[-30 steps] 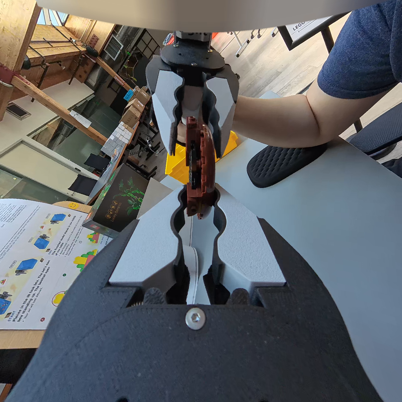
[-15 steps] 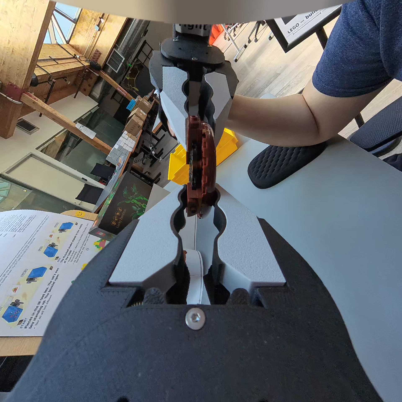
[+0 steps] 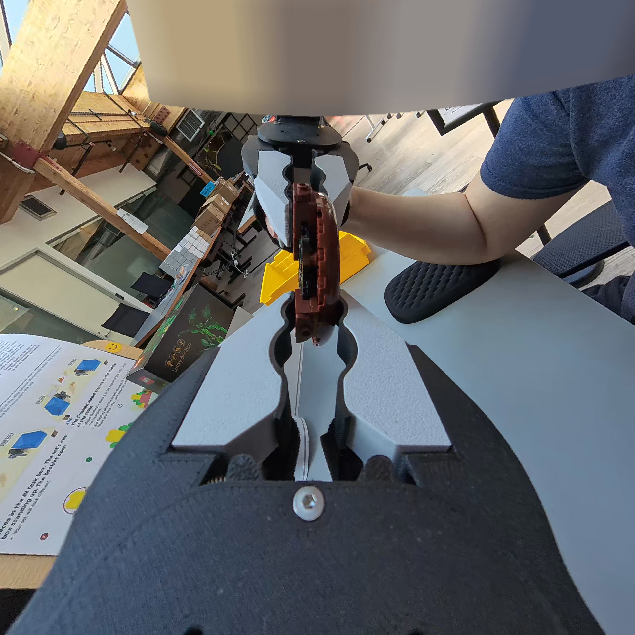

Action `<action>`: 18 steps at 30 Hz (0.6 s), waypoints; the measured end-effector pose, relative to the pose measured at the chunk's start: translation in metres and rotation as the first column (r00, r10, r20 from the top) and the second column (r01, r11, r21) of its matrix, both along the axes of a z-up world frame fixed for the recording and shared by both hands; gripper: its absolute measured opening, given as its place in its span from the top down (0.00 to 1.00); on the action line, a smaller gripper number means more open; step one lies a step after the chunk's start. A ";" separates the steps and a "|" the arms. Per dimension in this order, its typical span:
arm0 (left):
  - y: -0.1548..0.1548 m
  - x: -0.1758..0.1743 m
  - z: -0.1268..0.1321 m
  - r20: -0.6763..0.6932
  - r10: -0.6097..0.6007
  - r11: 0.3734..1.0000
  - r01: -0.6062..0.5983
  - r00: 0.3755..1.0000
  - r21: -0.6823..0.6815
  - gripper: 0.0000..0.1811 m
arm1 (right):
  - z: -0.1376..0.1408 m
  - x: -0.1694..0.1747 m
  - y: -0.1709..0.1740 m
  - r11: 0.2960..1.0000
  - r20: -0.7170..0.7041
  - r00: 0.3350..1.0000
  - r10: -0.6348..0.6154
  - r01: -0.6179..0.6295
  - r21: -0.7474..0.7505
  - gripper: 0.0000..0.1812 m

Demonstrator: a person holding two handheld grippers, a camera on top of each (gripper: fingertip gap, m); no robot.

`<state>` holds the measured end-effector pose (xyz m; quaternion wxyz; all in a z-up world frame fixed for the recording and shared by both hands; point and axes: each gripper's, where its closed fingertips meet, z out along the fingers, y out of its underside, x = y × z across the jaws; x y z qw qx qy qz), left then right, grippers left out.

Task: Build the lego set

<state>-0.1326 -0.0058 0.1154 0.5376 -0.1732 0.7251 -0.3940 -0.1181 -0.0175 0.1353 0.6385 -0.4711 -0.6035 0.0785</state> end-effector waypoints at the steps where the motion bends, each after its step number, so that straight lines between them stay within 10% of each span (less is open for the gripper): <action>1: 0.000 -0.001 0.000 -0.005 -0.008 1.000 0.008 1.000 -0.010 0.90 | -0.001 0.000 0.000 1.000 0.003 1.000 0.002 -0.002 0.001 0.90; 7: 0.009 0.002 0.003 -0.020 -0.017 0.995 0.015 1.000 -0.102 0.90 | 0.004 0.002 0.010 0.992 -0.127 0.991 0.033 -0.048 -0.117 0.90; 11: 0.037 0.013 -0.002 -0.140 0.017 0.947 -0.061 0.990 -0.315 0.90 | 0.016 0.025 0.036 0.976 -0.340 0.941 -0.004 -0.070 -0.204 0.65; 14: 0.065 0.018 -0.008 -0.257 -0.034 0.818 -0.120 0.966 -0.562 0.90 | 0.014 0.049 0.061 0.971 -0.453 0.891 -0.041 -0.072 -0.229 0.68; 18: 0.112 0.013 -0.007 -0.271 -0.163 0.487 -0.162 0.949 -0.858 0.90 | -0.022 0.075 0.114 0.945 -0.484 0.850 -0.208 0.047 -0.325 0.75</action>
